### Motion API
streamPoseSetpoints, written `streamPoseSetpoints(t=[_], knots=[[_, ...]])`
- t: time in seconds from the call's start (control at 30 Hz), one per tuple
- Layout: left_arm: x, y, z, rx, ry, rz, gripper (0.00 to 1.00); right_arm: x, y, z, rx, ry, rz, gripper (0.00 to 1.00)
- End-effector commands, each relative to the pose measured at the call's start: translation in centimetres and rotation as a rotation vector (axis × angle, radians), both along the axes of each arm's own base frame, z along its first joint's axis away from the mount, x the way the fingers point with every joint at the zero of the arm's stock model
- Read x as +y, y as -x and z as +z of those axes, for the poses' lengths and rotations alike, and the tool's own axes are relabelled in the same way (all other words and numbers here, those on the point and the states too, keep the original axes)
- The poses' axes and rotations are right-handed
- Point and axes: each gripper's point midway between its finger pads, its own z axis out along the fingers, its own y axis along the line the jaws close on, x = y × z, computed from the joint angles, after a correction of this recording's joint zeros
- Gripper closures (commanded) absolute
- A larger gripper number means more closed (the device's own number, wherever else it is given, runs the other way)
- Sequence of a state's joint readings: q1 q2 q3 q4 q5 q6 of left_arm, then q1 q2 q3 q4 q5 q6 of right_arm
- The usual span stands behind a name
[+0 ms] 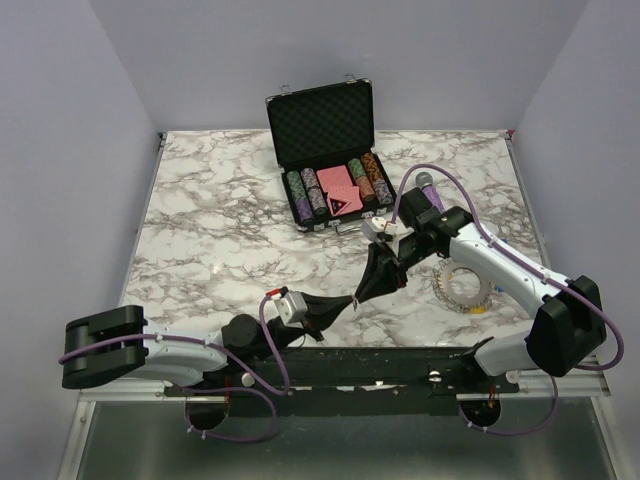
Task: Put the keys on the keyring
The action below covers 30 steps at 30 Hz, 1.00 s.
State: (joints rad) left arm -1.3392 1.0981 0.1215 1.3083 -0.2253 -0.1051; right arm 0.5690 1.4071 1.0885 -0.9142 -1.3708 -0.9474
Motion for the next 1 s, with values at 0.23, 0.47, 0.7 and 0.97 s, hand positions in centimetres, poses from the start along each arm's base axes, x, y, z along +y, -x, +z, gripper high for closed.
streamPoseSetpoints(t=[0.23,0.47,0.7,0.97], knots=[[1.8,0.2,7.0,-0.059,0.28,0.014,1.0,0.3,0.6,0.6,-0.004,-0.021,0.027,1.0],[3.2,-0.7,5.4,0.008,0.277,0.066,0.6,-0.5,-0.9,-0.7,-0.072,0.145,-0.045,1.0],[2.9,-0.6,0.1,0.192,-0.059,0.046,0.25,-3.5,-1.1,-4.1,-0.213,0.468,0.027,1.0],[2.8,1.0,-1.7,0.166,-0.252,-0.073,0.2,-3.5,-2.8,-4.1,-0.347,0.587,-0.001,1.0]])
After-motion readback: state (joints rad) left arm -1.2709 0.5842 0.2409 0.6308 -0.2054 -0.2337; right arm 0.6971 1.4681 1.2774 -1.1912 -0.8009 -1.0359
